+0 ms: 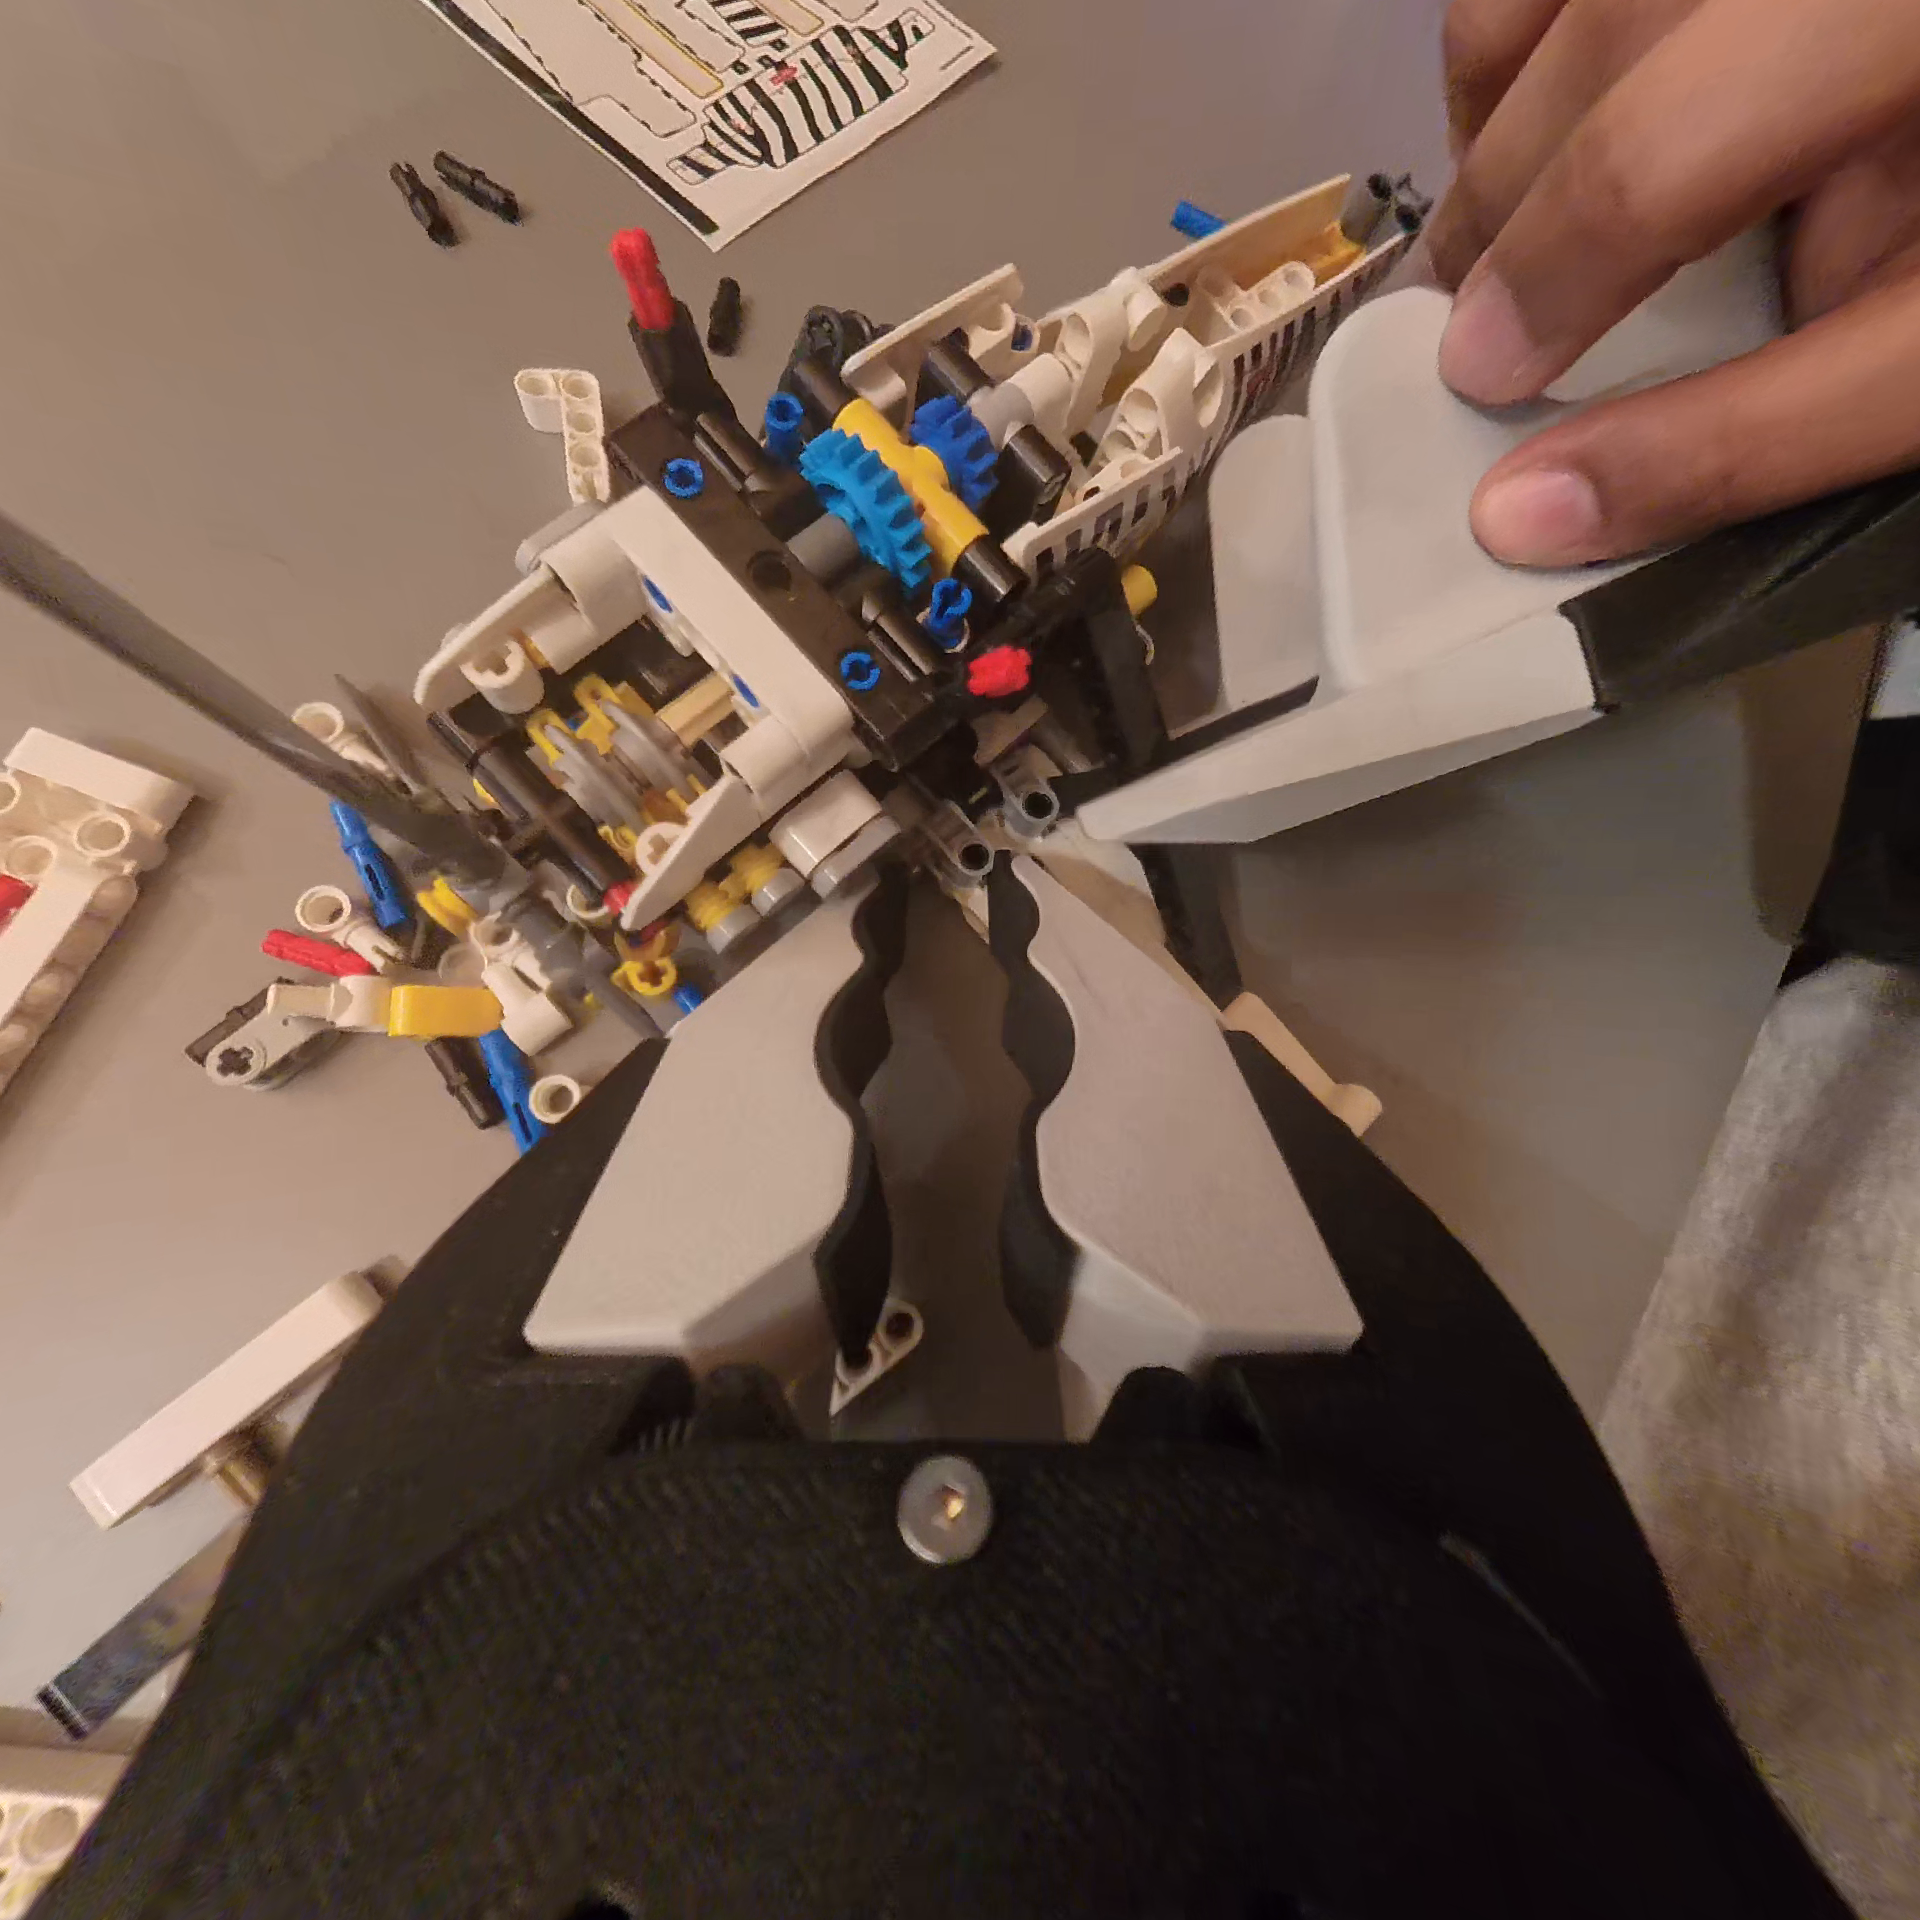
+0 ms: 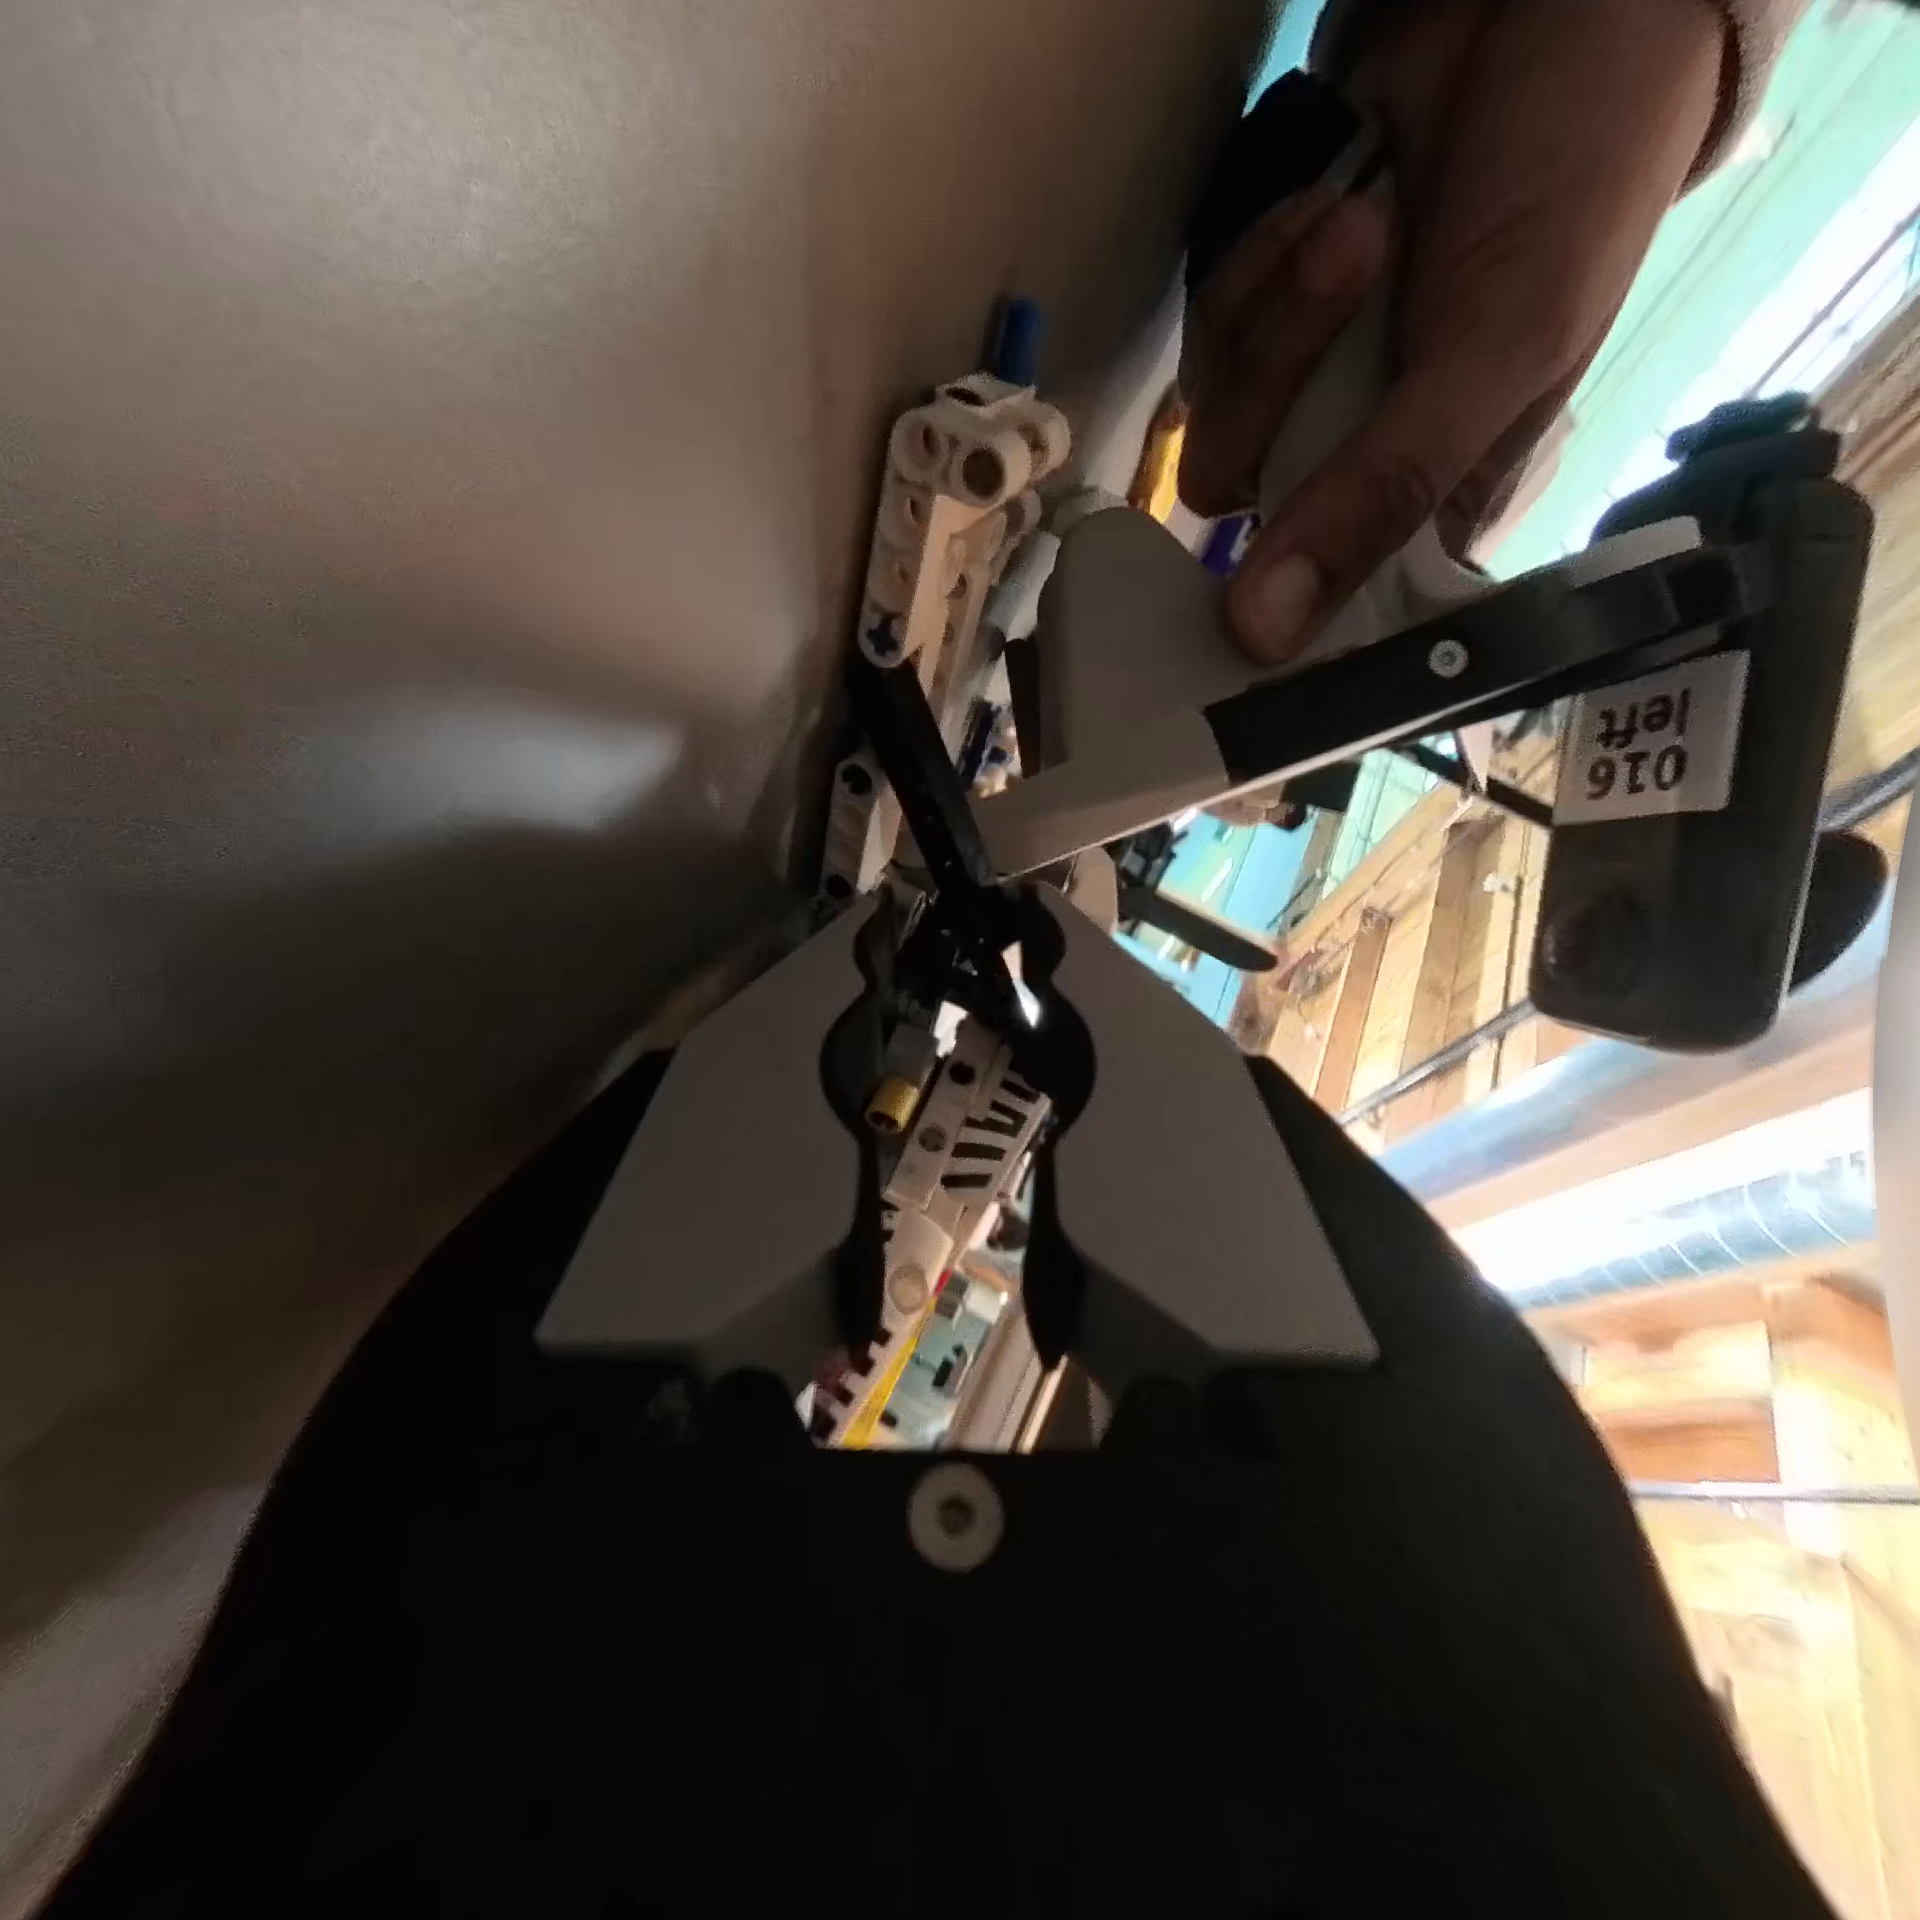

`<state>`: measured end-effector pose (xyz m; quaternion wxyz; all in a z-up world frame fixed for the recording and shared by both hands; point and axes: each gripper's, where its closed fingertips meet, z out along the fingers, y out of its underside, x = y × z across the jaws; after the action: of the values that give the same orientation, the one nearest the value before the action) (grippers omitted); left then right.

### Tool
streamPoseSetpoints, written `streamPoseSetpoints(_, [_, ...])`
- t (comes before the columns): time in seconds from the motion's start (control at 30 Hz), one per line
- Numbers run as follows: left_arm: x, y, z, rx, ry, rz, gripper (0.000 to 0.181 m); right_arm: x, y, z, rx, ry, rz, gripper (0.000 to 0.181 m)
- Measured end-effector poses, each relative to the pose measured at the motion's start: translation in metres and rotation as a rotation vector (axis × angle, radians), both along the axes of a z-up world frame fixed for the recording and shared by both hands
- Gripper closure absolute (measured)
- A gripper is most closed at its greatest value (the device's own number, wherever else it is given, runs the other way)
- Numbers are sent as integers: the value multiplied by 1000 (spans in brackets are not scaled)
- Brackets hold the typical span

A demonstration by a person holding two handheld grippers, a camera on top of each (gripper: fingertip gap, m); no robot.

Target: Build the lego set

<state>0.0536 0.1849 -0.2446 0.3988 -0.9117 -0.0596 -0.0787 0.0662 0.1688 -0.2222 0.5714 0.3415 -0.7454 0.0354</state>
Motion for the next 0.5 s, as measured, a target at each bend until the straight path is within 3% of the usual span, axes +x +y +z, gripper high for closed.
streamPoseSetpoints(0.1, [0, -1, 0, -2, 29, -23, 164, -1, 2, 8, -61, 98, -69, 157])
streamPoseSetpoints(0.17, [1, -3, 0, -2, 34, -43, 164, 3, 10, 14, -124, 128, -138, 165])
streamPoseSetpoints(0.4, [16, -5, 1, 4, -20, -166, 165, 29, 26, 31, -568, -33, -471, 144])
streamPoseSetpoints(0.5, [19, -5, 1, 3, -28, -183, 165, 32, 28, 22, -747, -92, -648, 135])
